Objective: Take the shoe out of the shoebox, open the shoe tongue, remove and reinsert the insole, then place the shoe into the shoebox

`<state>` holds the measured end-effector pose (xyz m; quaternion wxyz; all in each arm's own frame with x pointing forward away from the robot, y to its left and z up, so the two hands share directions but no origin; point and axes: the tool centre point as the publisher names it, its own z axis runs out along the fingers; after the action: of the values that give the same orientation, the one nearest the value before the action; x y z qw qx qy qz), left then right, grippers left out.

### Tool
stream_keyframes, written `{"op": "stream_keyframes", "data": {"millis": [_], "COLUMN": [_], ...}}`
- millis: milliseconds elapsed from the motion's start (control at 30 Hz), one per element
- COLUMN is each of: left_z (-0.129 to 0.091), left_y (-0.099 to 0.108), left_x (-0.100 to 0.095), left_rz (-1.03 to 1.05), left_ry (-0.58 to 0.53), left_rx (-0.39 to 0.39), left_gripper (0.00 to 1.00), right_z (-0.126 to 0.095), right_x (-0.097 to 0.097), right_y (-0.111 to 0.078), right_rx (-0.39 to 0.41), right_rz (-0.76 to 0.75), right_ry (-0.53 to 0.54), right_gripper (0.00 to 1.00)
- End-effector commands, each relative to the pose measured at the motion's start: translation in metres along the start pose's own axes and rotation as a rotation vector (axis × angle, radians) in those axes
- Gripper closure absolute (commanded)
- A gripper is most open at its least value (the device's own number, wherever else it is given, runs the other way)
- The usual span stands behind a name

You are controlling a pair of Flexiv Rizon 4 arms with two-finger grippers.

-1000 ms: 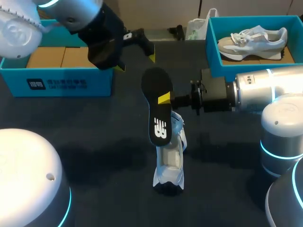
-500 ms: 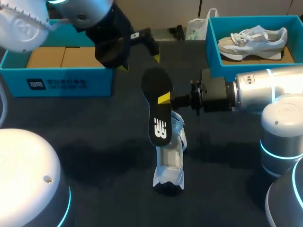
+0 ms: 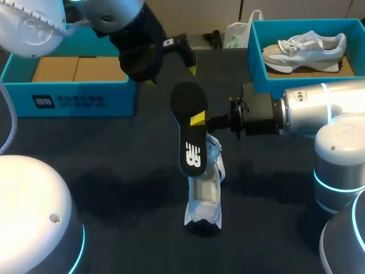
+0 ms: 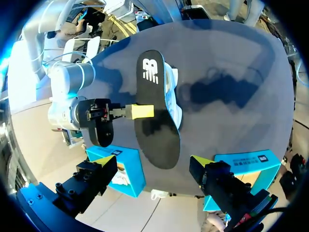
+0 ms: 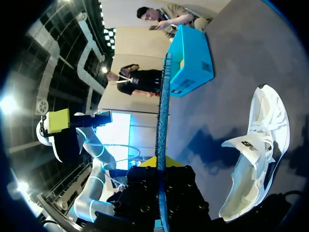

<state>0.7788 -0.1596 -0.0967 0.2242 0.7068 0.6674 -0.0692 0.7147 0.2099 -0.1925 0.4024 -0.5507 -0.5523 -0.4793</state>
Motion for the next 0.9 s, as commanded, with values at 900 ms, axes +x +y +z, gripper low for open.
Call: {"op": "stream_keyframes", "data": {"millis": [900], "left_z": [0.018], "left_y": [0.019], "left_x": [-0.037], "left_rz": [-0.079], "left_ry": [0.256], "left_rx": [0.176], "left_gripper": [0.0], "right_z": [0.002], "right_x": [0.0], "right_y": [-0.001], "right_rx": [-0.002], "right_rz": [0.0], "right_ry": [-0.002], "right_gripper": [1.0]}}
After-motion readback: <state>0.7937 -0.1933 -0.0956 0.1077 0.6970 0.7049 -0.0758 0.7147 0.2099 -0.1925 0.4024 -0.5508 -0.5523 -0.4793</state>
